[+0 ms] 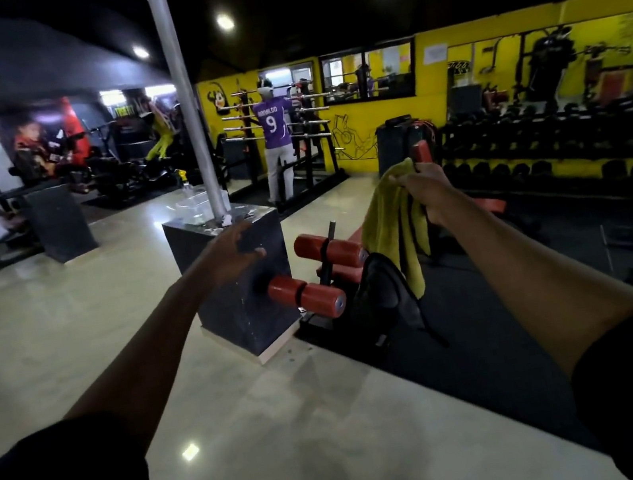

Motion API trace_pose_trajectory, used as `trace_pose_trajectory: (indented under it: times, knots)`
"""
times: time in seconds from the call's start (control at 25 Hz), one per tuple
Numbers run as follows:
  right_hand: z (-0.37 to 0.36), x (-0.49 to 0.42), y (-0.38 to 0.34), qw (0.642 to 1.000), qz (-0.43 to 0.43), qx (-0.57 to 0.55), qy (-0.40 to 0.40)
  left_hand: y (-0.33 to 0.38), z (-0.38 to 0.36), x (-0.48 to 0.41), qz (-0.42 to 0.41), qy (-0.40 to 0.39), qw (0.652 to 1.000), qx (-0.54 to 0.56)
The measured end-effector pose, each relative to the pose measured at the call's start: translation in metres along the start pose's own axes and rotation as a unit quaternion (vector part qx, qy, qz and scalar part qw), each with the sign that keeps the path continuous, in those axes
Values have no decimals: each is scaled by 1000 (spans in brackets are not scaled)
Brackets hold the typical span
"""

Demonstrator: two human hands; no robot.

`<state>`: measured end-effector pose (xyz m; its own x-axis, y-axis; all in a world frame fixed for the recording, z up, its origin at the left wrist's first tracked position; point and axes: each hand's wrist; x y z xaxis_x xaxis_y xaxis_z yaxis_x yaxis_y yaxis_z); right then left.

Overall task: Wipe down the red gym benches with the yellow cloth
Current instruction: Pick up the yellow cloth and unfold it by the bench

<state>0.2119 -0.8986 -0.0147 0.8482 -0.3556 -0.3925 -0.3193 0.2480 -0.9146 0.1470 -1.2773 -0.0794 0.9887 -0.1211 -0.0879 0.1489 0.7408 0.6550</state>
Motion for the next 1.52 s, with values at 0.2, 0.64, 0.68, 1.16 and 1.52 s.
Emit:
trace_pose_trajectory:
  times: [0.2,0.64,0.68,1.16,1.52]
  knots:
    - [-42,-69,31,1000,2,1,-10,17,-4,-67,-1,-4,998,-60]
    - [-146,-236,88,1000,-10,-10,-18,-3,-32,-274,-17,-9,999,-33]
    - [-156,-247,93,1000,-11,-7,-17,-7,-34,-288,-12,-10,999,-44]
    - [-287,-434,146,999,14,5,49,-63,-9,-550,-60,-37,993,-91]
    - [-369,-572,145,993,46,-59,97,-58,-11,-717,-103,-38,988,-105]
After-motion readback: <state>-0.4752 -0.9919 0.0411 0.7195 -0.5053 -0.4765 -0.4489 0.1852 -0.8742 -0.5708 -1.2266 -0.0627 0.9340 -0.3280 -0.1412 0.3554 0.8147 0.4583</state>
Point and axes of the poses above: each hand's wrist, its own x-axis away from the middle knuckle, its own z-axis out of the back of the hand, y = z × x, and after that the axes turned 14 degrees about z, right-handed
